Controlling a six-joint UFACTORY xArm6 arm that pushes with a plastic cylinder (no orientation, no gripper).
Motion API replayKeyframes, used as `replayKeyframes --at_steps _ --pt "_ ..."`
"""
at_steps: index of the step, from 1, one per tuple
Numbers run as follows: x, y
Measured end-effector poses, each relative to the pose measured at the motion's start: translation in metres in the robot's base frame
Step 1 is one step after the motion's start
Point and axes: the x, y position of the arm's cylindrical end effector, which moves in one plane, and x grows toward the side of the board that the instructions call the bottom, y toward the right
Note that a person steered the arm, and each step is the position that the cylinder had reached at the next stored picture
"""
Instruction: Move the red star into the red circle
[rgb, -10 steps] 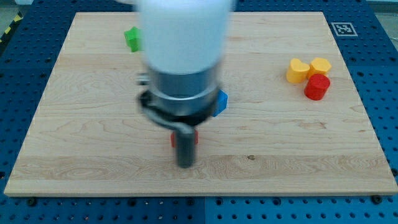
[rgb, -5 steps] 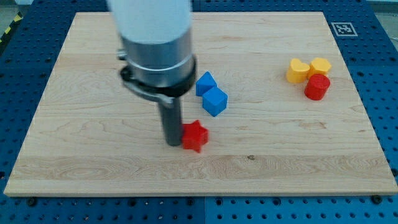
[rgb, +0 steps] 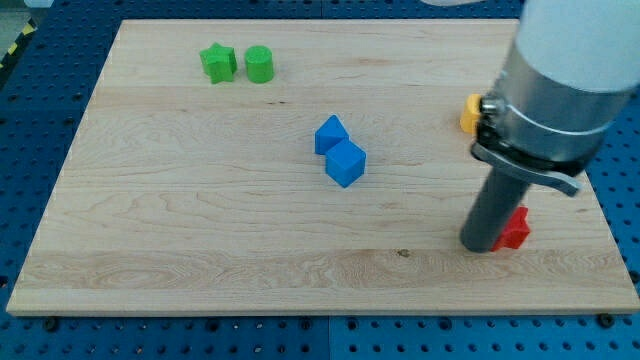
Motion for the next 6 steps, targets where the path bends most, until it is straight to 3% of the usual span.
replayKeyframes --at_steps 1,4,6 --pt "0.003 0.029" --pt "0.028 0.043" --pt "0.010 0.073"
